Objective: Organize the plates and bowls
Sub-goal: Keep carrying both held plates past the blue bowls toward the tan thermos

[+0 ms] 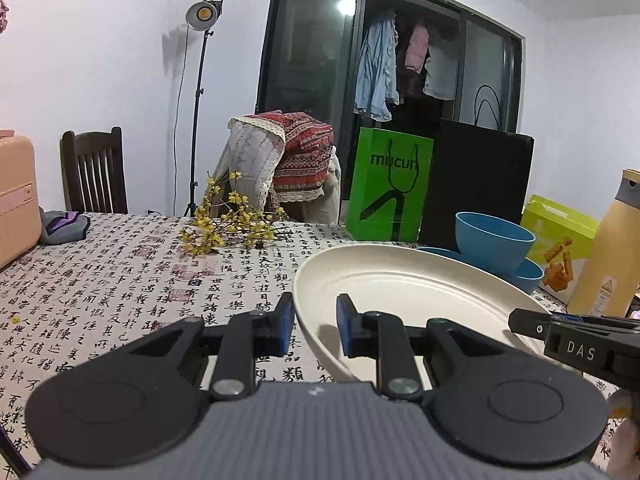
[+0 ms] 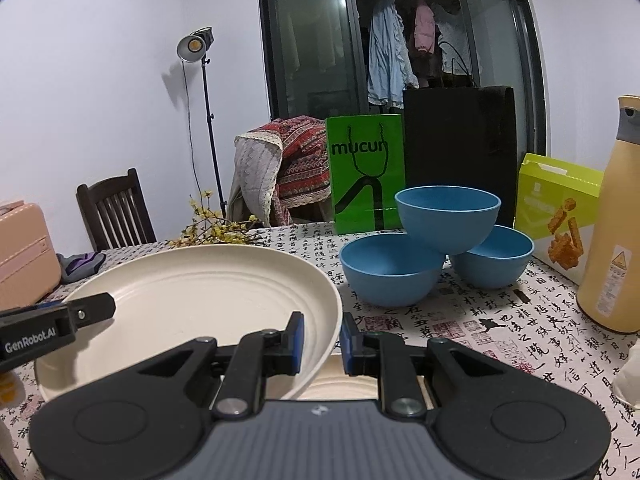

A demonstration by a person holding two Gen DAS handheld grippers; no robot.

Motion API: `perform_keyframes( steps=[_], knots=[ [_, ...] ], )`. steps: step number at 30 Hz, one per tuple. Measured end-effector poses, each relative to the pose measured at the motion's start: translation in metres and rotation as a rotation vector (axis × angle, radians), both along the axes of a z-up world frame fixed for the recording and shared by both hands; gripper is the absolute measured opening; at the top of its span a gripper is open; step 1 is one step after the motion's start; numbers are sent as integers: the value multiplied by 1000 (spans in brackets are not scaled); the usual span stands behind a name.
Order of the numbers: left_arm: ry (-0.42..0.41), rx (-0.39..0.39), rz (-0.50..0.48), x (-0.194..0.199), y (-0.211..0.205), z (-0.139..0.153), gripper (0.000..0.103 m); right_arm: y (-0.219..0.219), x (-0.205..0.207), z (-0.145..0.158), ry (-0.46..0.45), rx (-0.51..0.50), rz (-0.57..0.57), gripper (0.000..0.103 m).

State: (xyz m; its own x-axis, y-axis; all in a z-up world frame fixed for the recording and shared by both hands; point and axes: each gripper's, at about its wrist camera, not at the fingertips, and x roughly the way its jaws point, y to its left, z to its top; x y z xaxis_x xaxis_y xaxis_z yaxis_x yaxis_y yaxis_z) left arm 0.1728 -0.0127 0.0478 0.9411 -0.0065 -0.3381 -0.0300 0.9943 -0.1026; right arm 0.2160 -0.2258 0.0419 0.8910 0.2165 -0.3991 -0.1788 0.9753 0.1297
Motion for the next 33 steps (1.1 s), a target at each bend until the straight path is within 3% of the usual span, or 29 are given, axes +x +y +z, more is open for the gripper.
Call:
perform_keyframes(
  steps=[33],
  knots=[
    [11,29,-93,-1,-44,-19,22,-49,-13,-24,0,47,-77,19]
  ],
)
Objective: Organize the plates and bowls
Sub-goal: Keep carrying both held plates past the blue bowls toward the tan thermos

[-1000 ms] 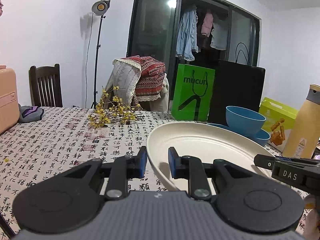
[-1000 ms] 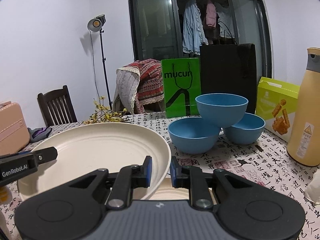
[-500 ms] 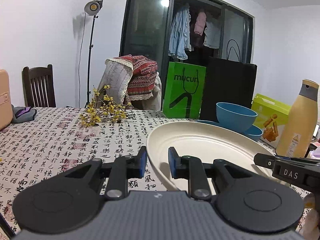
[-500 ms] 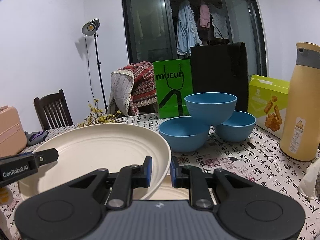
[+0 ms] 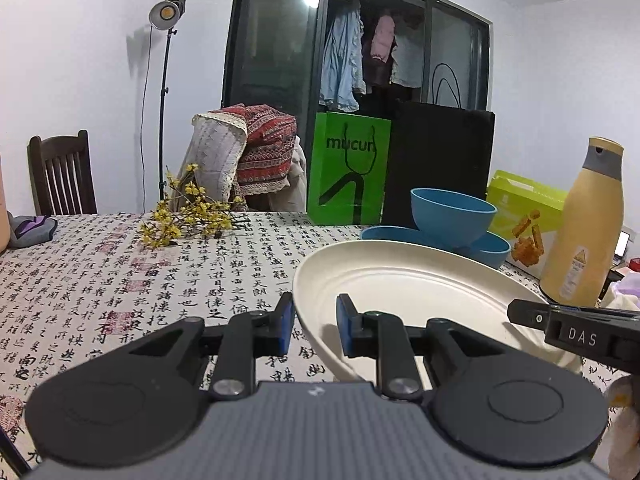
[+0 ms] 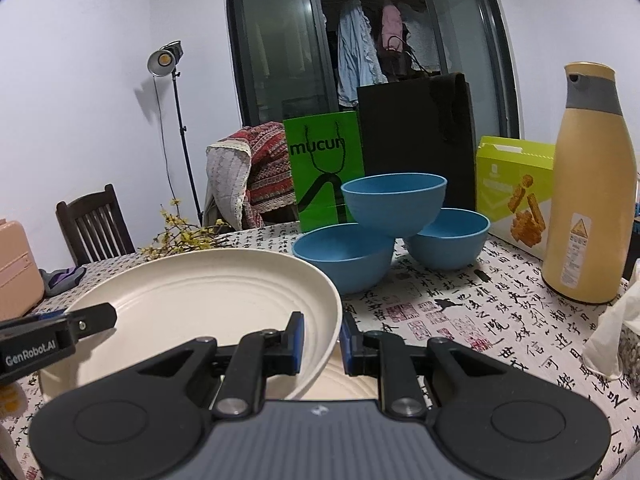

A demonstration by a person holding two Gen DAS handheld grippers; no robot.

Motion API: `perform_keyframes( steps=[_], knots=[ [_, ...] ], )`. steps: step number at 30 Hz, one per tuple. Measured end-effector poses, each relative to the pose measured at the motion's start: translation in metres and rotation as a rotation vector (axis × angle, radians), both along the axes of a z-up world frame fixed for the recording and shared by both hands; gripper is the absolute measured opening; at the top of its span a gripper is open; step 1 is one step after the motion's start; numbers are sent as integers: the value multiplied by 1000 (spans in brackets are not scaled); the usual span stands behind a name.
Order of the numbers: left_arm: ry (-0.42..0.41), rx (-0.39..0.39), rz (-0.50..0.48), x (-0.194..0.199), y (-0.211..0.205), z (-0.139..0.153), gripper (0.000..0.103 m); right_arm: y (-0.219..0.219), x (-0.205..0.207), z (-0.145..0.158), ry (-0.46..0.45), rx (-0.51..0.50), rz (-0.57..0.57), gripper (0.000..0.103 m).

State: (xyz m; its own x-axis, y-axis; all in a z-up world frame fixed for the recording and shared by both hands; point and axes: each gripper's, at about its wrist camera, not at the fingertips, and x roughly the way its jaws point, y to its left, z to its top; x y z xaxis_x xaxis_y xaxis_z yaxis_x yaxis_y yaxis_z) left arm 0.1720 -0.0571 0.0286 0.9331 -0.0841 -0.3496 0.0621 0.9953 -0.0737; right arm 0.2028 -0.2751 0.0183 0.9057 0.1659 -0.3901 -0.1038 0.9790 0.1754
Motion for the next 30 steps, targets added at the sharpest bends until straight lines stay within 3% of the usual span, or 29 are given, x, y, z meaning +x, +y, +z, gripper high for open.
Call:
perform_keyframes(
  steps=[30],
  knots=[
    [63,44,-48,9,-26,-33,22,-25,-5,-30,19,11,-47,18]
  ],
)
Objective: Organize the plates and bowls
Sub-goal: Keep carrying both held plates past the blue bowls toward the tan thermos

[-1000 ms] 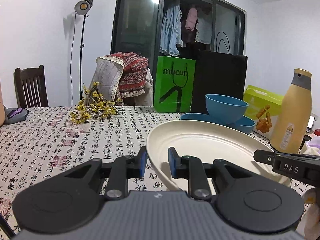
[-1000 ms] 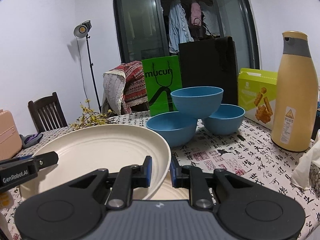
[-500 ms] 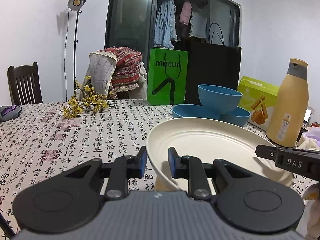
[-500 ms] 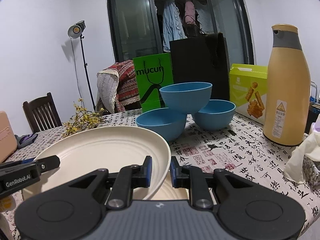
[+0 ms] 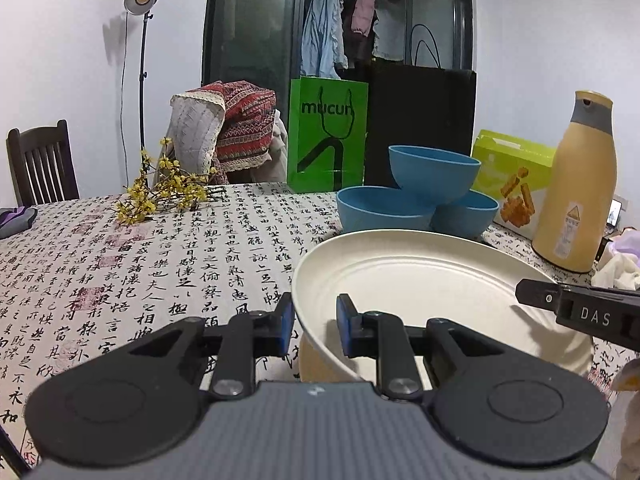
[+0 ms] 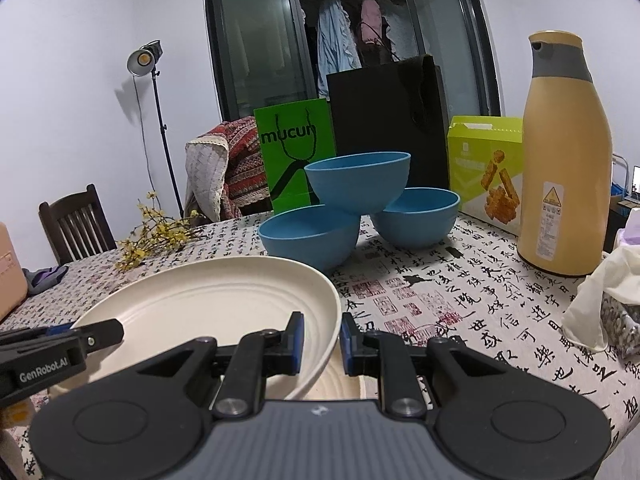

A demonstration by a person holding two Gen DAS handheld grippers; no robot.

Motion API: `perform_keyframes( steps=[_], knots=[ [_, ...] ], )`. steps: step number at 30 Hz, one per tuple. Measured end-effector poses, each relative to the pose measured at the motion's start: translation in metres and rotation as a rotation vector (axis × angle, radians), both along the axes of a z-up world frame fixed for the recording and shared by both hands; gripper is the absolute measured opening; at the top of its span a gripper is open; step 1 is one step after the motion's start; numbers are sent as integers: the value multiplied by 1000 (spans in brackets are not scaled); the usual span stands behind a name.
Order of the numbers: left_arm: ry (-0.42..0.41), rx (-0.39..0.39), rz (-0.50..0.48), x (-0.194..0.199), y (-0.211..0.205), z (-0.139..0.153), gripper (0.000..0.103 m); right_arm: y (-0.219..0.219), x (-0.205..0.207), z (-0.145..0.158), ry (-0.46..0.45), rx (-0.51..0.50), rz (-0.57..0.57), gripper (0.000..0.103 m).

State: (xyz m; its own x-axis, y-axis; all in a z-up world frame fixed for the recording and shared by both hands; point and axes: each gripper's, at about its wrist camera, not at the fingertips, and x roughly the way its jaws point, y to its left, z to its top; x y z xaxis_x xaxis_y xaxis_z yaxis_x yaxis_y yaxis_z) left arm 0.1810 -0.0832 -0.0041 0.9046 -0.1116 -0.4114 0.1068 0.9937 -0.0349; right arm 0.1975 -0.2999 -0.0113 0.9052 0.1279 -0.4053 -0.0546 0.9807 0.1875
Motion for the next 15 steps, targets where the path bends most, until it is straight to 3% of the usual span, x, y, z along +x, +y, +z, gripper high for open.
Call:
perform_keyframes(
  steps=[15],
  knots=[
    [11,58,-16,1,-11,-19,23,-1,0,-19,11,-16,-18,18]
  ],
)
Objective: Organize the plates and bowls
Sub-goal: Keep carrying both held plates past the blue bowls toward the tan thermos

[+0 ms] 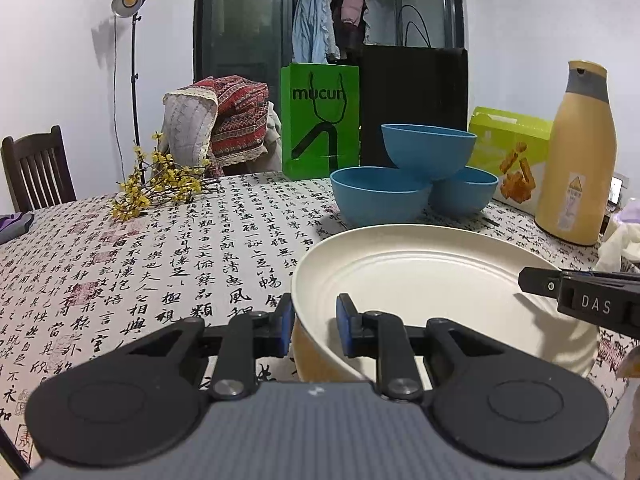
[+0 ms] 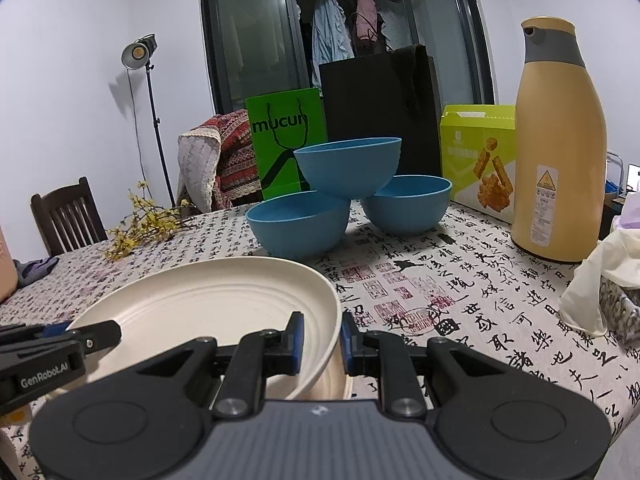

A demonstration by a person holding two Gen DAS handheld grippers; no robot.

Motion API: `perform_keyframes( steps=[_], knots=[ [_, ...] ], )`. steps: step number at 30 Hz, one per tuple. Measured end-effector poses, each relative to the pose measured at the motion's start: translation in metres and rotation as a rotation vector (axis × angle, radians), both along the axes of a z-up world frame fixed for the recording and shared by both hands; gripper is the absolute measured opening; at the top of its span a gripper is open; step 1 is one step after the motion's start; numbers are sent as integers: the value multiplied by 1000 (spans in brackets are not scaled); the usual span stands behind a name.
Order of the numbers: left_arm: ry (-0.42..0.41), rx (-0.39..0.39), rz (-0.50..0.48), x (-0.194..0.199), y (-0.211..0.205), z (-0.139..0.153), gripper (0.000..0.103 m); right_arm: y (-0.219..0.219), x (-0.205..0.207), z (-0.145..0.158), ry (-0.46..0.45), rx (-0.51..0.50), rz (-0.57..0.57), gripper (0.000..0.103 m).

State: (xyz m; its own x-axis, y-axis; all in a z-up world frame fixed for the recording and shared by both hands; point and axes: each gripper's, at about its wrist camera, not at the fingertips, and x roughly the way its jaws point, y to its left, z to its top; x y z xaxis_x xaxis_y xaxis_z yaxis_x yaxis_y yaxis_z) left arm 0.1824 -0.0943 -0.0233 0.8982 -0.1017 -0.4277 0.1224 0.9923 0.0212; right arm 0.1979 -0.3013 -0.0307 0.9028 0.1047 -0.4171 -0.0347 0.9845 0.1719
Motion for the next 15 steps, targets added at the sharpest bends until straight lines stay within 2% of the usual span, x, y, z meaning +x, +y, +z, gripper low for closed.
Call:
perform_keyframes(
  steps=[7,15],
  knots=[
    [-15,63,-2,0,-7,-8,23,2,0,-9,1,-19,-8,18],
    [-14,128,0,2,-12,-16,24,12,-2,-20,-10,-98,-8,18]
  ],
)
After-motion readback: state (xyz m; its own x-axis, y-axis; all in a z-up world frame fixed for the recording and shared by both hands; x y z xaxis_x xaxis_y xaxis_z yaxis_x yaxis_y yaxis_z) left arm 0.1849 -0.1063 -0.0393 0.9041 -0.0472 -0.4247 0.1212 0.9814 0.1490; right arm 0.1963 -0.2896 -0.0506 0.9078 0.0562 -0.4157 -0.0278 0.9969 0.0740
